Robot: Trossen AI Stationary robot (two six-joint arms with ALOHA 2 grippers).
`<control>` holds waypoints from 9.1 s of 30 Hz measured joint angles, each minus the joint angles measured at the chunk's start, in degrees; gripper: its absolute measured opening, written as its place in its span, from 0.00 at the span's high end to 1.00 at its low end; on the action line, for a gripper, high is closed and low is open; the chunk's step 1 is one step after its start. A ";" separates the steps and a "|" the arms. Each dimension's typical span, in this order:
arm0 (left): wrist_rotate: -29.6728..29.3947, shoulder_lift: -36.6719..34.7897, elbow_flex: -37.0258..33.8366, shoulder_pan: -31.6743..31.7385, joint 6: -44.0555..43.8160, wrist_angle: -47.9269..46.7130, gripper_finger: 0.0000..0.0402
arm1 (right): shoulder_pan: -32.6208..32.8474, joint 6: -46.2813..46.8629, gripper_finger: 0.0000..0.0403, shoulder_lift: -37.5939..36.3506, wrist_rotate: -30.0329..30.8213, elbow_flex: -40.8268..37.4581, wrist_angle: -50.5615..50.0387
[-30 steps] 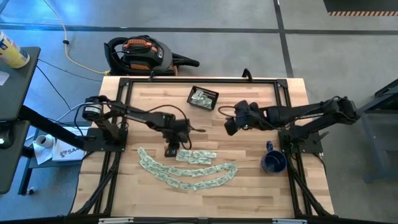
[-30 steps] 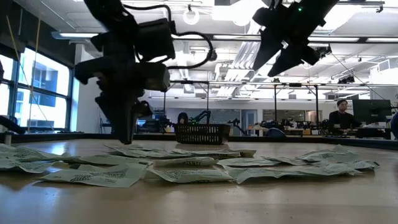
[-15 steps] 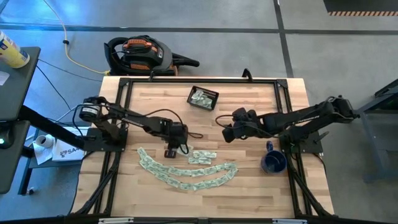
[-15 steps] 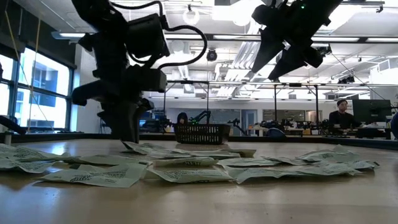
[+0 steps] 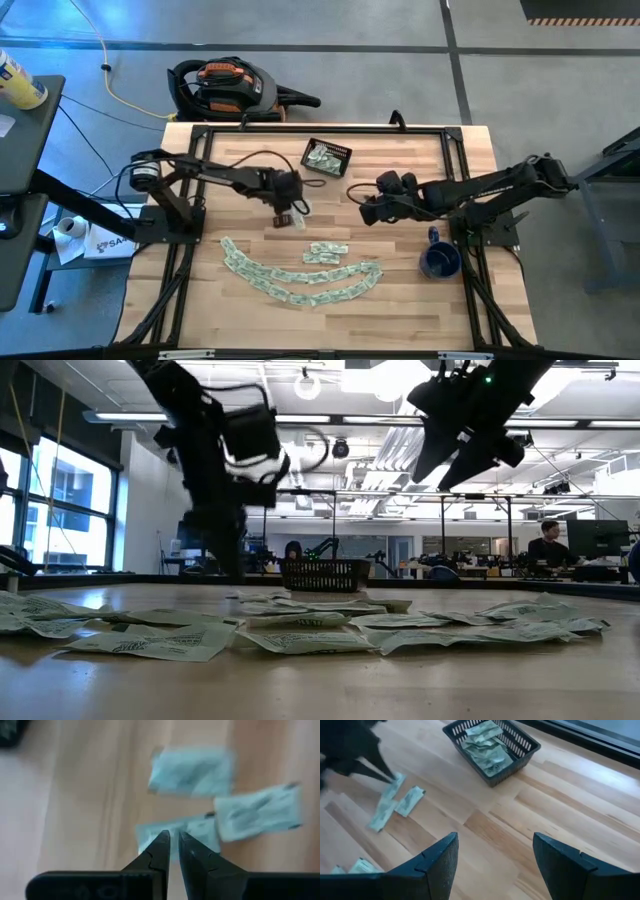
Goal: Pick and place Stevia / Truvia into bins
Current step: Put the stevia packet into the black bin
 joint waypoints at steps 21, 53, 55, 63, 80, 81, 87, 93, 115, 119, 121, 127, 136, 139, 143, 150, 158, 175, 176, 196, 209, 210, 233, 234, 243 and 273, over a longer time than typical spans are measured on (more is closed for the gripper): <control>15.33 -0.56 0.79 10.63 -38.24 -6.26 0.80 | -11.86 -4.76 0.39 -0.02 -0.47 0.00 -0.61; 11.34 3.92 0.67 5.35 33.87 1.46 0.51 | -17.39 -14.84 0.39 -0.02 -2.22 0.00 0.44; 11.61 4.83 0.87 5.37 34.15 2.03 0.53 | -17.39 -15.26 0.39 -0.02 -2.45 0.00 0.36; 10.94 5.91 0.97 5.31 34.12 0.92 0.63 | -17.45 -15.27 0.39 -0.04 -2.46 0.00 -0.04; -1.81 5.97 11.67 5.50 26.53 -6.68 0.90 | -16.89 -16.08 0.39 -2.23 1.97 -0.05 -0.04; -2.50 5.84 13.56 5.96 26.64 -8.13 0.91 | -16.54 -15.50 0.39 -2.95 3.42 -0.05 -0.11; -2.36 5.83 21.99 11.48 29.53 -3.79 0.95 | -15.68 -11.97 0.39 -8.37 10.53 -0.05 -2.73; 5.02 9.67 26.60 19.07 31.50 3.79 0.93 | -15.91 -11.75 0.39 -11.10 11.29 -0.05 -5.89; -5.93 22.85 35.09 17.72 25.32 -6.90 0.86 | -15.91 -10.22 0.39 -10.99 10.40 -0.05 -9.75; -4.42 21.95 35.11 17.72 21.64 -7.85 0.78 | -15.91 -10.53 0.39 -10.99 10.43 -0.05 -10.13; -3.10 21.62 35.11 17.65 19.13 -8.44 0.74 | -15.91 -10.62 0.39 -10.99 10.44 -0.05 -10.39; -2.94 20.30 35.05 16.89 14.43 -11.61 0.63 | -15.91 -10.64 0.39 -10.97 10.44 -0.05 -11.05; 16.91 13.22 35.11 12.20 22.43 -26.43 0.59 | -15.91 -10.68 0.39 -10.97 10.41 -0.05 -12.00; 17.61 14.33 35.10 10.94 20.81 -28.22 0.59 | -15.91 -11.30 0.39 -10.97 10.43 -0.05 -12.02; 15.15 17.79 35.07 10.48 -0.24 -27.87 0.59 | -15.91 -11.37 0.39 -10.97 10.24 -0.03 -12.05; 8.45 20.34 35.00 6.03 -23.30 -29.08 0.59 | -15.91 -9.13 0.39 -10.95 8.77 -0.03 -12.16; -1.50 20.36 35.05 -1.29 -32.04 -29.86 0.59 | -15.82 -8.63 0.39 -10.95 7.86 -0.03 -12.16; -4.10 20.34 30.85 -3.69 -44.87 -33.65 0.43 | -16.01 -4.13 0.39 -10.95 5.61 0.00 -12.69; -3.49 20.34 30.85 -3.77 -45.46 -33.11 0.42 | -16.23 -2.88 0.39 -10.95 4.48 0.00 -13.21; -4.02 20.34 30.81 -4.29 -68.93 -24.71 0.46 | -31.25 -36.94 0.39 -10.95 -12.68 0.00 -9.71; -4.46 23.54 30.96 -4.38 -71.41 -24.68 0.47 | -32.87 -44.78 0.39 -10.97 -14.62 0.00 -4.53; -3.78 24.04 31.07 -4.36 -71.42 -24.68 0.47 | -32.90 -44.77 0.39 -10.97 -14.54 0.00 -4.55; -14.58 25.56 55.66 3.21 -42.81 -33.85 0.86 | -36.67 -44.71 0.39 -16.18 -4.55 0.00 -2.52; -15.40 25.46 57.45 4.08 -40.58 -33.12 0.84 | -36.89 -44.70 0.39 -16.74 -4.08 0.00 -2.60; -7.00 28.13 59.59 12.62 -29.93 -23.75 0.92 | -38.14 -40.46 0.39 -18.21 -1.54 0.00 -6.43; -1.80 28.51 59.66 8.31 -23.20 -40.87 0.70 | -38.19 -38.84 0.39 -18.11 -2.26 0.00 -9.68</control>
